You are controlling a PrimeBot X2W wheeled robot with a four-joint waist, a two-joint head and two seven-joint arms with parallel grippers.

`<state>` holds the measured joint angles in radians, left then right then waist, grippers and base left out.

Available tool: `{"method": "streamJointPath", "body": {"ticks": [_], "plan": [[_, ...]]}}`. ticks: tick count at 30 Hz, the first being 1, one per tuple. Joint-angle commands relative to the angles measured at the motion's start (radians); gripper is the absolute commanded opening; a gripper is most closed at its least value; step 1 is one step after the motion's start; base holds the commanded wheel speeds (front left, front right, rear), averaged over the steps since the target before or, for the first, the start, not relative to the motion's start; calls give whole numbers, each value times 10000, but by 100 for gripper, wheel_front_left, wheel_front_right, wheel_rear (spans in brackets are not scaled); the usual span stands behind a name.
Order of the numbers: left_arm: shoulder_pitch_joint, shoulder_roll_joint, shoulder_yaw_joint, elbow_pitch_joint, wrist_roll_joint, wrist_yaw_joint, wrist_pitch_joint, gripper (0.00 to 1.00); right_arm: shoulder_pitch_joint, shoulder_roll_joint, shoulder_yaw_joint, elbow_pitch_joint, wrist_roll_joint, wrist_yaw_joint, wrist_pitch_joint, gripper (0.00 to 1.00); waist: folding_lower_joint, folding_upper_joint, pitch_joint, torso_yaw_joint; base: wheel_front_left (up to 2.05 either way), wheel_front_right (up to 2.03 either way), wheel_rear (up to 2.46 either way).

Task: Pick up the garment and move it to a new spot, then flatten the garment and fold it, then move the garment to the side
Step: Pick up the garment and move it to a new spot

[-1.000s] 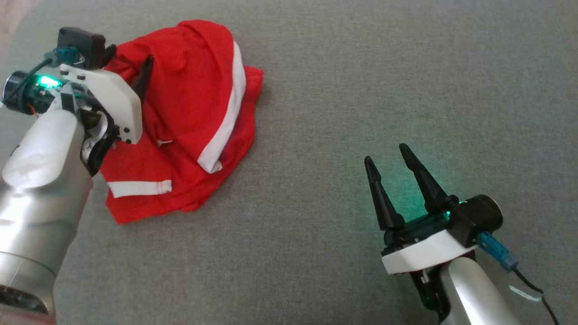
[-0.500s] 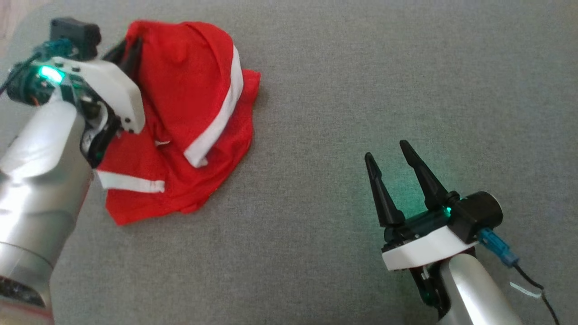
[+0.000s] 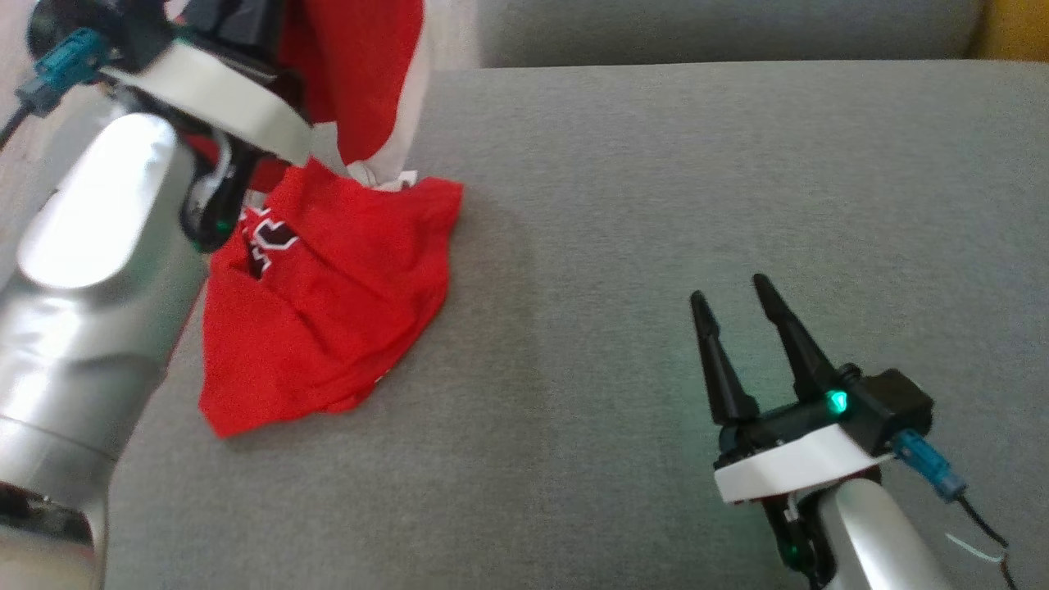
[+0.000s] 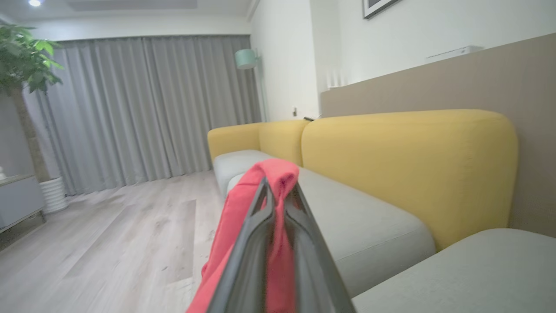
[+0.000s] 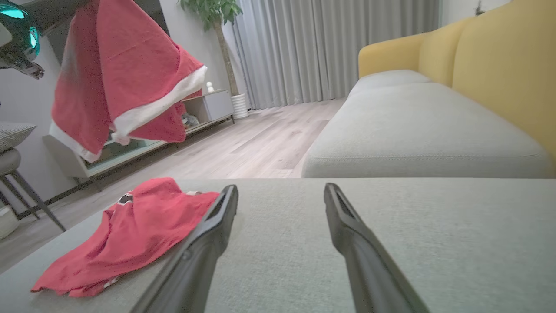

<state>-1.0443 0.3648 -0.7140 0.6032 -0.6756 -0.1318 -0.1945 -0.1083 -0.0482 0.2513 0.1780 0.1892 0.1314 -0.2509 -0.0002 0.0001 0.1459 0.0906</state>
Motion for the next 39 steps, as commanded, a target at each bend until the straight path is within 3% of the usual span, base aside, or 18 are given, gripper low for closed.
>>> {"method": "streamJointPath", "body": {"ticks": [1, 12, 22, 23, 24, 30, 39], "plan": [[-453, 220, 254, -431, 104, 77, 53, 0, -168, -20, 135, -368, 87, -7, -109, 100, 2, -1, -142, -293, 0, 0, 0], [138, -425, -746, -2296, 320, 425, 1044, 0, -352, -20, -154, -887, 540, -7, -109, 100, 2, -1, 176, -2432, 0, 0, 0], [-265, -871, -1683, -1591, 698, 191, 1139, 0, -670, -20, 332, -1455, 1289, -7, -109, 100, 2, -1, 1247, -4589, 0, 0, 0], [-358, -928, -1805, -1437, 724, 147, 1050, 84, -676, -20, 361, -1486, 1346, -7, -109, 100, 2, -1, 1326, -4686, 0, 0, 0], [-459, -970, -1896, -1239, 752, 119, 959, 100, -683, -20, 401, -1517, 1392, -7, -109, 100, 2, -1, 1402, -4767, 0, 0, 0], [-927, -1011, -2355, 61, 1098, 49, 190, 100, -627, -20, 457, -1561, 1487, -7, -109, 100, 2, -1, 1515, -4742, 0, 0, 0], [-615, -1019, -2101, 821, 963, 238, -505, 100, -501, -20, 115, -1371, 968, -7, -109, 100, 2, -1, 961, -3297, 0, 0, 0]]}}
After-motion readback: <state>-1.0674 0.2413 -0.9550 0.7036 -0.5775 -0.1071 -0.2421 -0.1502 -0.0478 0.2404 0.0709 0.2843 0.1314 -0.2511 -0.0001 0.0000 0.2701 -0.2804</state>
